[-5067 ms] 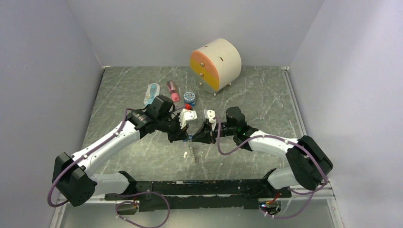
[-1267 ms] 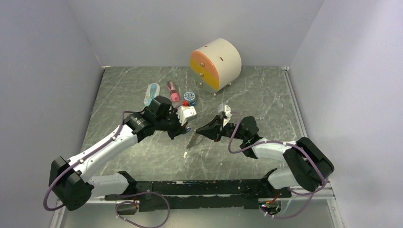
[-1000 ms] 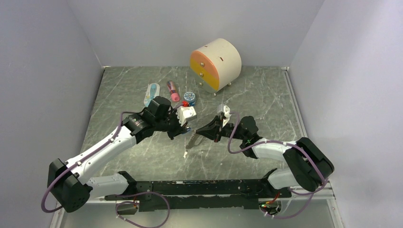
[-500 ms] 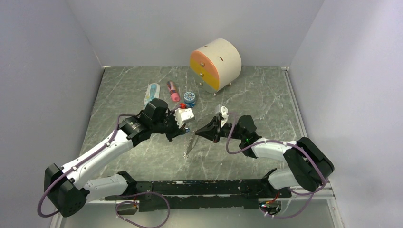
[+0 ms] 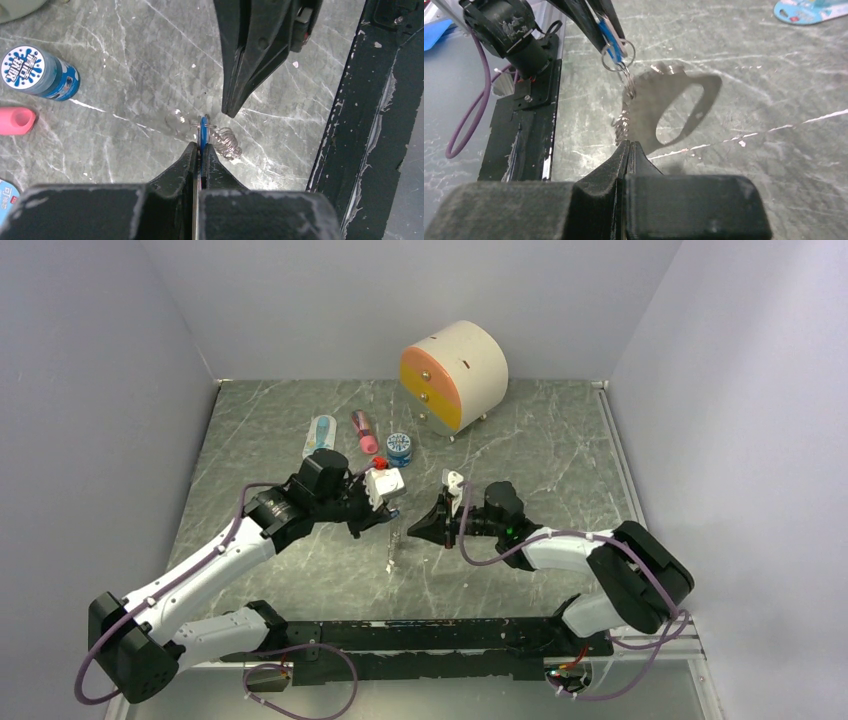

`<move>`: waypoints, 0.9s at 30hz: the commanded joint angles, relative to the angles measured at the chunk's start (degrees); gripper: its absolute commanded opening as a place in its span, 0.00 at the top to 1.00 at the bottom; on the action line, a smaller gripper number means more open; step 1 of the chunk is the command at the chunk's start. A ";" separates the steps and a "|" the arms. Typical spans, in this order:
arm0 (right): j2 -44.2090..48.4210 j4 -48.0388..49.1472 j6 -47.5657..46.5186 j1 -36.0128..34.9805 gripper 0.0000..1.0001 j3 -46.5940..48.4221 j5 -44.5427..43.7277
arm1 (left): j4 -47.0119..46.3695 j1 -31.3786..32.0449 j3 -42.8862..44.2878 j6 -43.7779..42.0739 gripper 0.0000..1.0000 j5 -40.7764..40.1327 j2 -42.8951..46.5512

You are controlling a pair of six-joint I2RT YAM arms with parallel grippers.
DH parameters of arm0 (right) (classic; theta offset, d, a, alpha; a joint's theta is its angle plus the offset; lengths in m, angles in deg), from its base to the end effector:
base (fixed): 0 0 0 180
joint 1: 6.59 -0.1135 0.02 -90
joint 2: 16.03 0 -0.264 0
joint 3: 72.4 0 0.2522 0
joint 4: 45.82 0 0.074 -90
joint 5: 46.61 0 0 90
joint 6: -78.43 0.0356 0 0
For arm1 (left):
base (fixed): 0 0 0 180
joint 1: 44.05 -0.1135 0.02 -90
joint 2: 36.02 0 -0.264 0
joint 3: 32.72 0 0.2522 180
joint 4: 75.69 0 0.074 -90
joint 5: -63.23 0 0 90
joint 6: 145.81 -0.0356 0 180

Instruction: Remove the keys from the keyring

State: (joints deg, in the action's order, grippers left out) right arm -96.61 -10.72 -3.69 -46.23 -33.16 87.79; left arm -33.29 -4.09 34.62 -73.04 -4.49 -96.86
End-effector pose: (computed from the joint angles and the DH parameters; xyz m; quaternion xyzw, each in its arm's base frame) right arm 0.1882 0.1882 0.1965 -0.4312 0.5940 0.5065 0.4524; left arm 0.1665 -0.1571 0.3099 0.4954 0.7252 -0.2566 0.4035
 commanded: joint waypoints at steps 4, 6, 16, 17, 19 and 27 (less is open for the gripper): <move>-0.93 -0.30 -1.58 -0.88 1.00 2.82 -0.16 | -2.95 -0.11 1.34 0.18 0.97 4.30 0.38; 0.96 -2.39 -3.04 -0.88 1.00 2.56 -1.40 | -2.50 -0.14 1.43 -0.08 0.97 3.69 0.37; 12.60 -14.30 -11.83 -0.88 0.52 3.10 -7.65 | -0.77 -0.07 1.89 -1.35 0.98 3.29 -0.86; 13.31 -15.82 -11.84 -0.88 0.48 3.73 -8.42 | -0.78 -0.12 1.88 -1.39 0.97 3.37 -1.01; 14.06 -19.40 -11.93 -0.84 0.41 6.11 -9.00 | -0.68 -0.08 1.87 -1.56 0.97 3.55 -1.12; 16.23 -34.60 -18.52 -0.73 0.24 13.68 -7.83 | -0.14 -0.09 1.79 -2.47 0.97 4.25 -0.70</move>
State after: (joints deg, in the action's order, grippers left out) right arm -82.86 -35.51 -15.17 -46.93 -24.27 79.11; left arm -32.94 -4.11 34.65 -74.01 -2.35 -98.13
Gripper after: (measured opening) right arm 0.736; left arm 0.050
